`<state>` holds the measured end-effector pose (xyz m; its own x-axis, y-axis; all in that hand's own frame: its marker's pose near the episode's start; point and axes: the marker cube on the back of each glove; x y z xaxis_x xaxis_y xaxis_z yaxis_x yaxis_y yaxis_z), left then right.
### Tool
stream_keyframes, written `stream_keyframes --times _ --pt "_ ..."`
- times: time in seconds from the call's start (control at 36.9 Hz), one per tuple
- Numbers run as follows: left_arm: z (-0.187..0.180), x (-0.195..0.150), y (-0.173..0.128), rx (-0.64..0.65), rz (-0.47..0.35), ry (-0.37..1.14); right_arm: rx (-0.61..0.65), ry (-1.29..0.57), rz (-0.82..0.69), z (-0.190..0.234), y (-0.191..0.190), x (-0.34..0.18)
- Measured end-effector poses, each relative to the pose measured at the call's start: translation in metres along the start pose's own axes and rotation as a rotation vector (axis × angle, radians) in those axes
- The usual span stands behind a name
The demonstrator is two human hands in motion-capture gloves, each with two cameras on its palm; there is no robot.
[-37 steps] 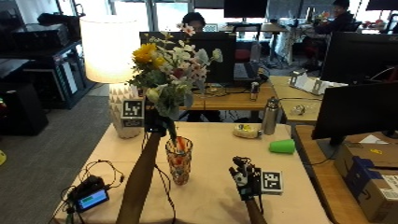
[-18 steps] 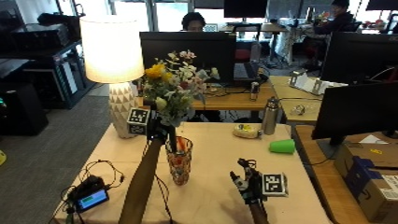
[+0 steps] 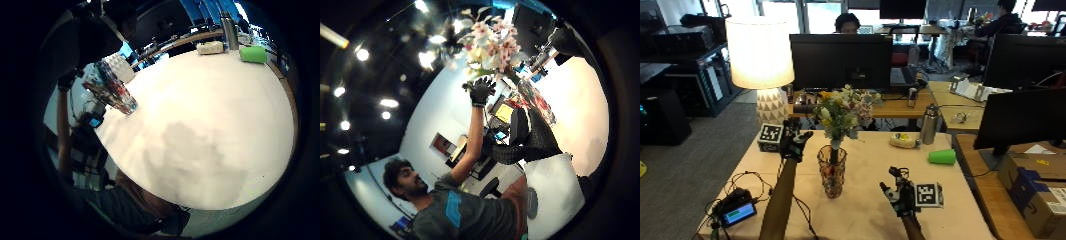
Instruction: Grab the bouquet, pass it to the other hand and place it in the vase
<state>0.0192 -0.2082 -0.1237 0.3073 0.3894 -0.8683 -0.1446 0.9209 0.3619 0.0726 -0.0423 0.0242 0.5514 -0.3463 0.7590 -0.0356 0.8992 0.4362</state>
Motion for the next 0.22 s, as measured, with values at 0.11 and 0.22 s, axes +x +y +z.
stream_keyframes --times 0.11,0.22 --pt "-0.012 0.007 0.013 0.081 -0.099 0.075 -0.005 -0.218 -0.053 0.009 -0.003 -0.023" --pt "-0.025 0.004 0.018 0.118 -0.080 0.077 -0.012 -0.151 -0.045 0.016 -0.006 -0.018"
